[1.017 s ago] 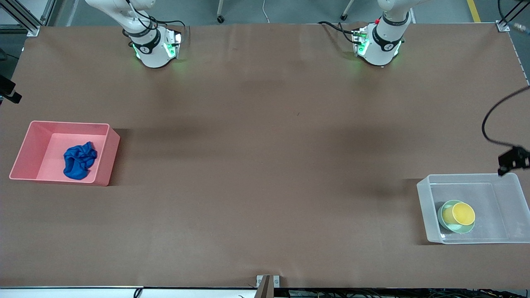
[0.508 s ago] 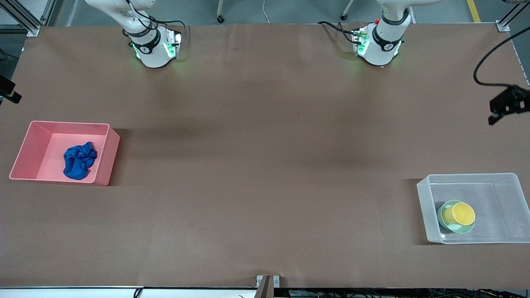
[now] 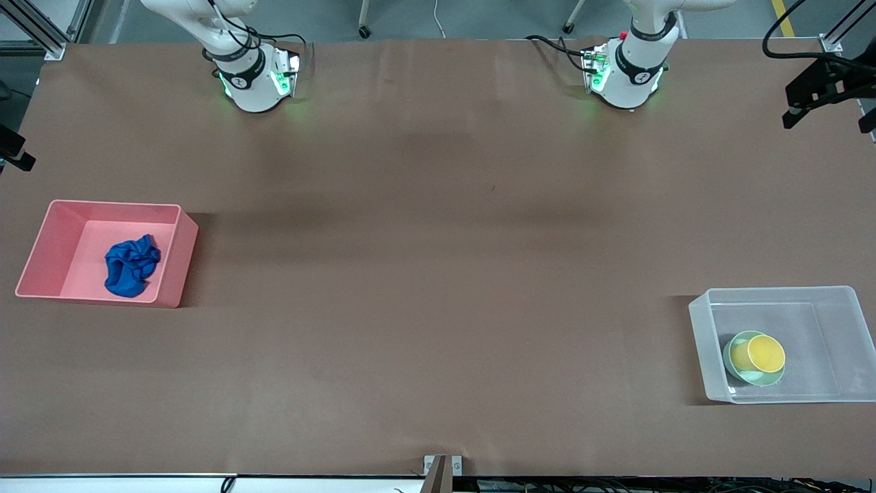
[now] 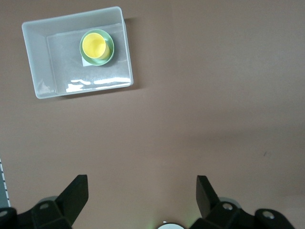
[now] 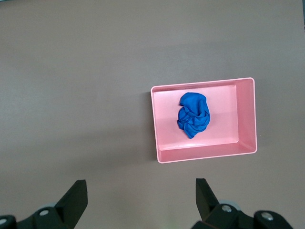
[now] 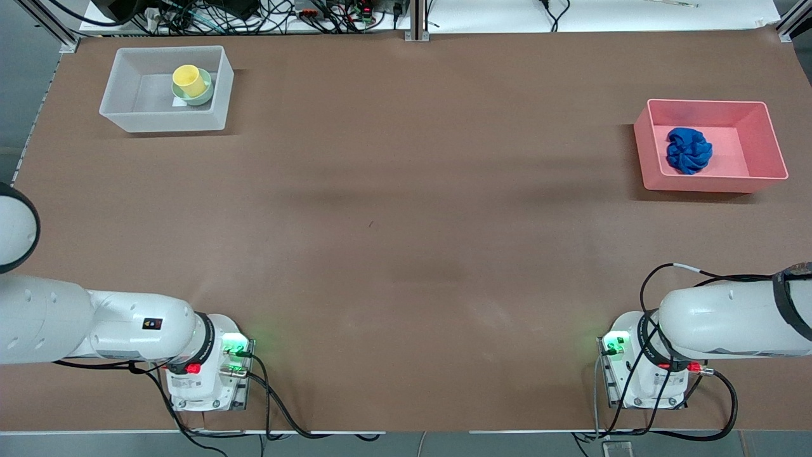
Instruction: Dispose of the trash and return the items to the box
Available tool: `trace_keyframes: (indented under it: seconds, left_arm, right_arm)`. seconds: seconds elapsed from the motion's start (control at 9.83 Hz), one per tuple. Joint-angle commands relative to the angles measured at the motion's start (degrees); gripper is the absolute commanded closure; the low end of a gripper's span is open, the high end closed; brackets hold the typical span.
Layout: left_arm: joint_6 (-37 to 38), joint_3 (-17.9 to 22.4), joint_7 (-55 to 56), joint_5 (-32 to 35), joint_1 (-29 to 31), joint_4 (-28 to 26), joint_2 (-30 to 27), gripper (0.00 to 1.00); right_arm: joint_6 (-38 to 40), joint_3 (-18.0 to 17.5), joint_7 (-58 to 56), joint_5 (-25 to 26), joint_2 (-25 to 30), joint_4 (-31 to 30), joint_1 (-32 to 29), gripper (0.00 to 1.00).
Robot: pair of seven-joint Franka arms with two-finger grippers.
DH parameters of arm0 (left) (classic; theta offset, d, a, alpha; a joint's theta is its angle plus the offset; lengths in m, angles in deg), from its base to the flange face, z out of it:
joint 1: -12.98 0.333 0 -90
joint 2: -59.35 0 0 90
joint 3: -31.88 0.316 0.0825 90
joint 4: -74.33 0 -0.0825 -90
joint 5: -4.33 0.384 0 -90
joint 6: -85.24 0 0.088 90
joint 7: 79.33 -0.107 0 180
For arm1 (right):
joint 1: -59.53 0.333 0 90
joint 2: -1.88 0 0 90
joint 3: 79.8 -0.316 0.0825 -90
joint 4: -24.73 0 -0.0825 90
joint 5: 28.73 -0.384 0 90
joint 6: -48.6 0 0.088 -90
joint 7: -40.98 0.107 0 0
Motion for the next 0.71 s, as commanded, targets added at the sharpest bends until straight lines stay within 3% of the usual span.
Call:
trace_keyframes:
  seconds: [0.0, 0.2, 0.61]
  left_arm:
    - [-2.19, 0.49, 1.24, -0.74, -0.49, -4.59, -0.63, 0.00]
    - [-2.11, -0.12, 2.55, -0.39, -0.32, -0.22, 4.27, 0.00]
    - [-1.93, -0.47, 3.61, -1.00, -0.23, -0.46, 5.09, 0.00]
  right_arm:
    - [-0.02, -0.26, 0.92, 0.16, 0.41, -0.26, -0.10, 0.00]
    - [-0.02, -0.26, 0.92, 0.16, 0.41, -0.26, -0.10, 0.00]
    - [-0.02, -0.18, 0.92, 0.16, 0.33, -0.26, -0.10, 0.00]
